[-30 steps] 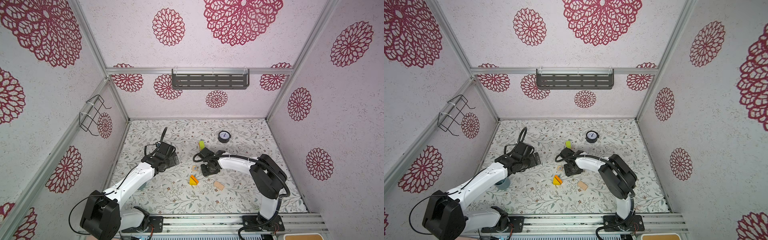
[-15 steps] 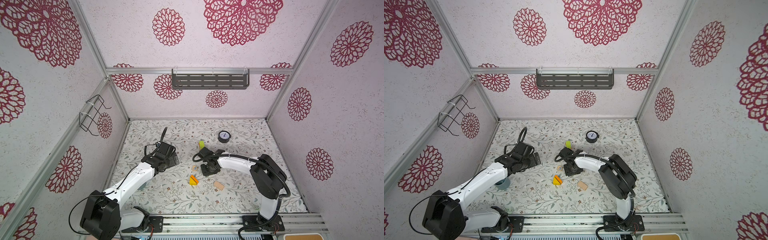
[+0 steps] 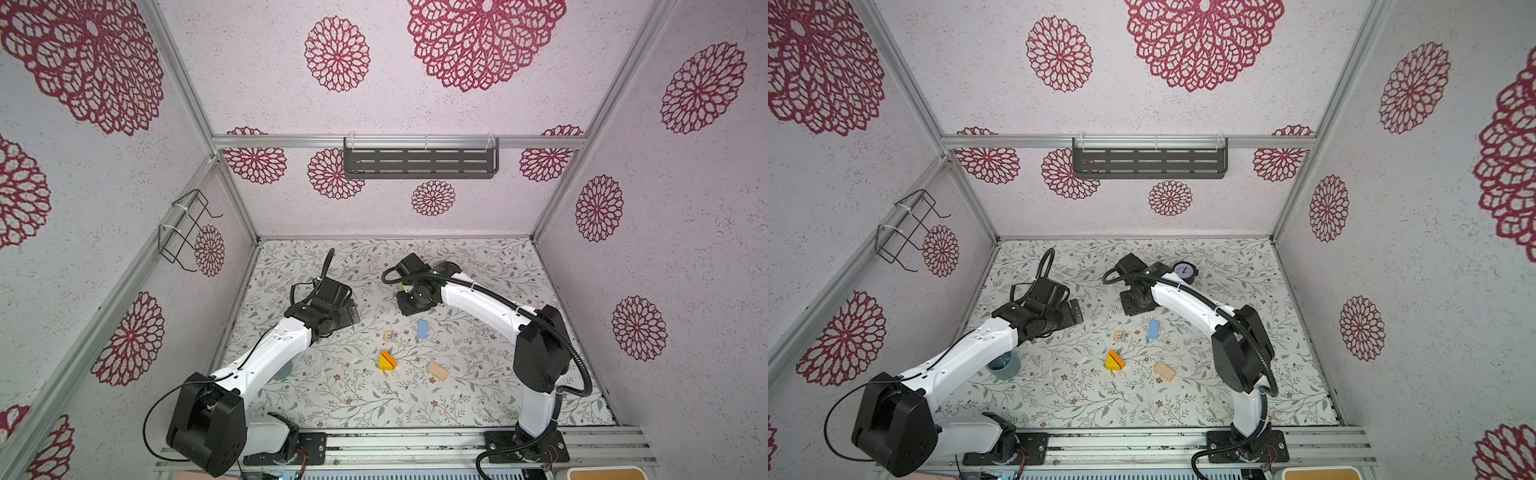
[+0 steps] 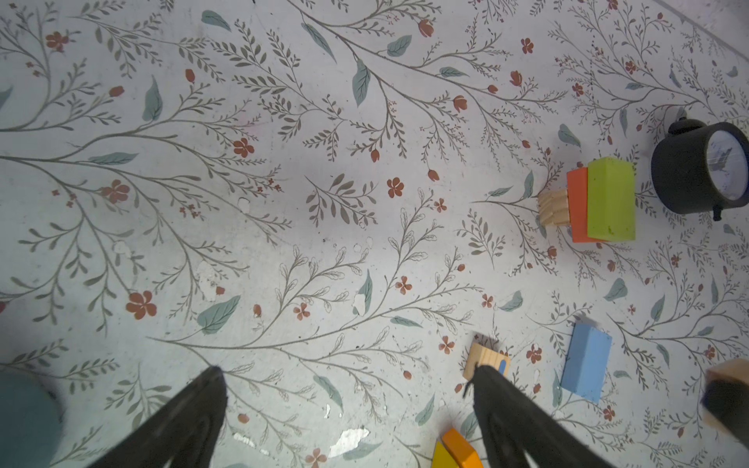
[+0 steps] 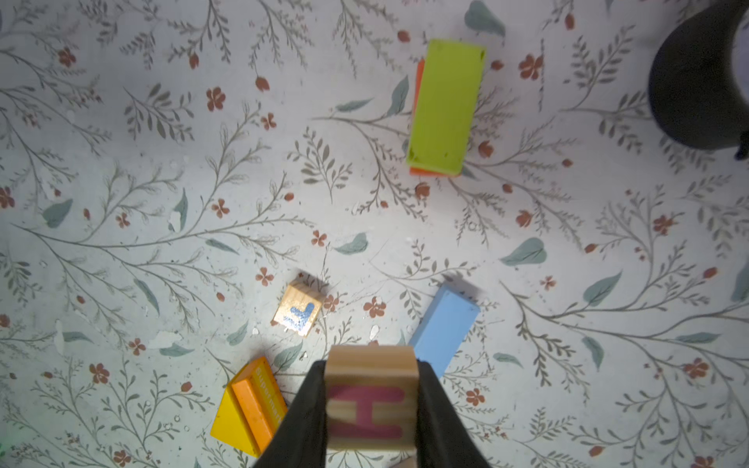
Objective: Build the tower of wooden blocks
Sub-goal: 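Lift and carry the H cube with the right gripper over the green block, then lower the H cube onto the green block with the right gripper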
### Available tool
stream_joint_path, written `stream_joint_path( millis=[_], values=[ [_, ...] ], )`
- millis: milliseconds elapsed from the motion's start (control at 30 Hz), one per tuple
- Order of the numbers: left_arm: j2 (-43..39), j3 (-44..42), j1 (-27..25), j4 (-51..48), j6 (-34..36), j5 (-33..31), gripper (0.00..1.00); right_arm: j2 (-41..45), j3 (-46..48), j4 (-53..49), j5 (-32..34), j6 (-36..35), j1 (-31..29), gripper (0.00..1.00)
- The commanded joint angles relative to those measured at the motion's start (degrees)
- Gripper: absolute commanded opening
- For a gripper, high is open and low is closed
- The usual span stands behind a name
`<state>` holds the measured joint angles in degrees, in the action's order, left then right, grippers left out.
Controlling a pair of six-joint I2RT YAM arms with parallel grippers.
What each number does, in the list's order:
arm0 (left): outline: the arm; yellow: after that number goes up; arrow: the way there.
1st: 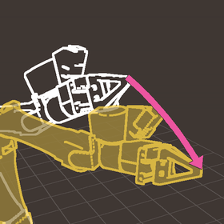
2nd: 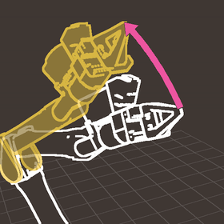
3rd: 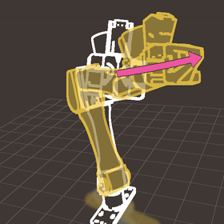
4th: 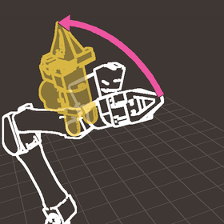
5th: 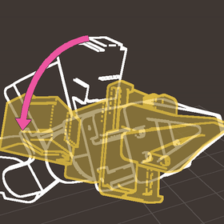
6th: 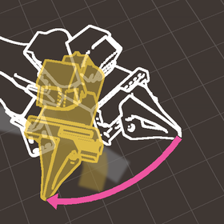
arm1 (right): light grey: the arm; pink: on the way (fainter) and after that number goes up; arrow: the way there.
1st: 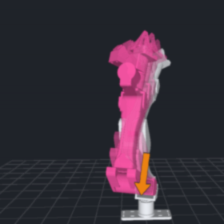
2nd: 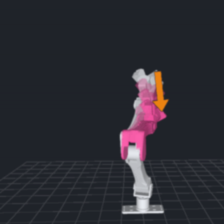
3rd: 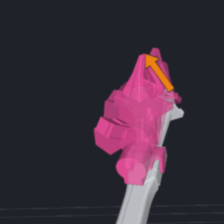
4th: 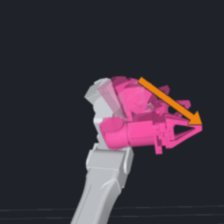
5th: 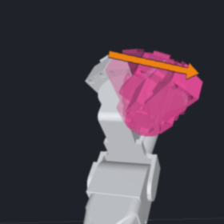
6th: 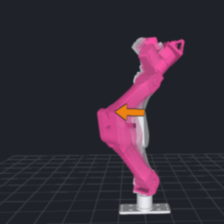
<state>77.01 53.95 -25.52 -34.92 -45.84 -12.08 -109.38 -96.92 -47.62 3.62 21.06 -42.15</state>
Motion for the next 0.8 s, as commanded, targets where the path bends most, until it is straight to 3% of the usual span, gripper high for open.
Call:
stream_joint_path(
  millis=[0, 433, 767],
  values=[
    [1.19, 0.32, 0.46, 0.9, -0.02, -0.04, 0.97, -3.48, -5.16, -4.62, -0.82, -2.41, 2.4, 0.3],
    [2.96, -2.31, 0.21, 3.63, -0.76, 0.3, 0.98, -16.06, -24.11, -9.59, -1.22, -3.57, 5.76, 0.31],
    [3.05, -2.91, 0.21, 4.16, 0.13, 0.51, 0.97, -21.89, -31.45, -10.84, -1.82, -2.98, 6.62, 0.31]
  ],
)
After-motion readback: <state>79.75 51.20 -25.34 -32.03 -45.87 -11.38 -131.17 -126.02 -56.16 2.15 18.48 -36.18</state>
